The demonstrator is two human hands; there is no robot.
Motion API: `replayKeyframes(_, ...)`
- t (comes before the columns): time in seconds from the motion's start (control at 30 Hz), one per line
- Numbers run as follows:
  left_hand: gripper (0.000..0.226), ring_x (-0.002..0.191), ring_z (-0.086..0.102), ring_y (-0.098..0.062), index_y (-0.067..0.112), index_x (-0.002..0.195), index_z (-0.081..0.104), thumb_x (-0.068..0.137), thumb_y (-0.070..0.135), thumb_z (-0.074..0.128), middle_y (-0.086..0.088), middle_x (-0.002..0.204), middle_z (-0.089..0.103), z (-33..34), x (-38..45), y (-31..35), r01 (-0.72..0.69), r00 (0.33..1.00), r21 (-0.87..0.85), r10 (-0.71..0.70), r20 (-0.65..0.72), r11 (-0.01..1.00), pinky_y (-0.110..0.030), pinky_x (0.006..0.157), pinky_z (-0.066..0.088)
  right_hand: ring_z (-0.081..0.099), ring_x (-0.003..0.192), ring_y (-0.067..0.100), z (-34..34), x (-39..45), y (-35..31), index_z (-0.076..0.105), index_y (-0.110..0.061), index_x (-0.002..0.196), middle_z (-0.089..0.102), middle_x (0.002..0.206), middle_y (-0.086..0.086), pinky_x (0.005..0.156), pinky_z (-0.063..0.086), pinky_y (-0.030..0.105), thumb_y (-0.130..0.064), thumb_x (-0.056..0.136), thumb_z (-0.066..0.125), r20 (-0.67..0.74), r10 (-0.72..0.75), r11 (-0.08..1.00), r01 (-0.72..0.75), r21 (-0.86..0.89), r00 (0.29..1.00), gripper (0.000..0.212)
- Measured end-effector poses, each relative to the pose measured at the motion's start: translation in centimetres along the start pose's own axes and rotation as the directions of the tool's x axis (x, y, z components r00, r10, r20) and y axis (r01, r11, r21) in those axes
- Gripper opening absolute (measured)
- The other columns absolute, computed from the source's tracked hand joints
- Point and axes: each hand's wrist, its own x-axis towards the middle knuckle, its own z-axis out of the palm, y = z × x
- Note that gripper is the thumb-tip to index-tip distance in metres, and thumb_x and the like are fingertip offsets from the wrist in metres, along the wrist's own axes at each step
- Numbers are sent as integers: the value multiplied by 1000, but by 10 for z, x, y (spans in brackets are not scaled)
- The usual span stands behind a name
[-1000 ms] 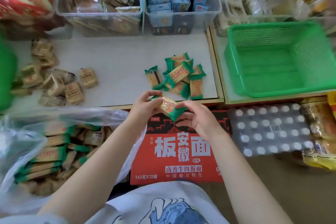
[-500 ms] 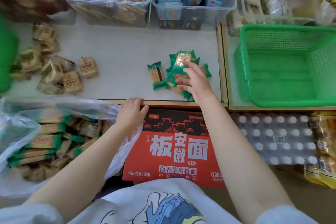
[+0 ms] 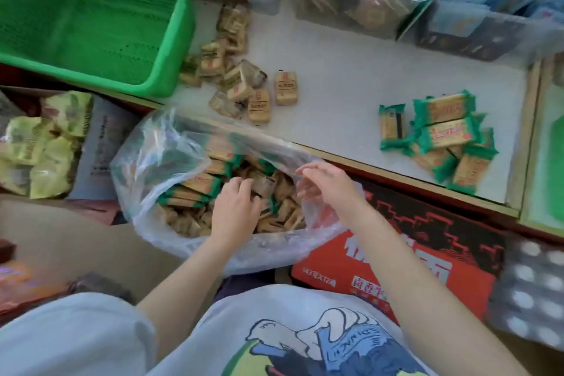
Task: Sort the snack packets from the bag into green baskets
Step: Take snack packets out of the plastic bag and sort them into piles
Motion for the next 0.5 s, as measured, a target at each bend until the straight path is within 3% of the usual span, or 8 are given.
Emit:
replayKeyframes(0.1, 47, 118, 54, -43, 0, 129, 58, 90, 26, 53, -25, 128, 58, -10, -20, -78, 184, 982, 93, -186, 20, 979, -52, 94, 48, 69, 81, 19, 80, 33, 10, 66, -17, 102, 68, 95, 5, 79, 58, 37, -24, 100, 57, 165, 104, 972, -65, -225, 981, 12)
replayKeyframes(0.17, 55, 138, 39, -41, 1, 143, 46, 97, 29, 52, -26, 149, 43, -15, -25, -114, 268, 958, 110, -277, 69, 957, -54, 110, 35, 68, 81, 17, 123, 56, 20, 63, -17, 110, 67, 102, 5, 77, 59, 37, -26, 99, 57, 160, 176, 946, -122, -300, 971, 15)
replayKeyframes(0.23, 61, 146, 27, -37, 5, 153, 34, 101, 33, 50, -21, 158, 31, -19, -24, -136, 295, 943, 86, -304, 135, 952, -49, 117, 24, 67, 84, 17, 154, 78, 31, 56, -17, 122, 65, 114, 7, 73, 58, 36, -27, 100, 56, 112, 226, 931, -181, -316, 968, 24)
replayKeyframes(0.37, 60, 148, 23, -31, 14, 155, 31, 102, 36, 47, -11, 159, 33, -22, -12, -160, 228, 969, 2, -227, 102, 974, -45, 119, 18, 68, 100, 26, 189, 114, 41, 44, -14, 136, 62, 125, 13, 74, 62, 38, -31, 99, 60, -32, 287, 956, -288, -61, 957, 44)
replayKeyframes(0.5, 60, 148, 21, -29, 17, 156, 30, 102, 39, 45, -6, 161, 32, -25, -6, -169, 208, 974, -46, -203, 100, 977, -43, 118, 17, 70, 68, 22, 204, 136, 31, 38, -7, 147, 70, 98, 14, 60, 61, 34, -33, 99, 62, -105, 345, 932, -327, 160, 933, 60)
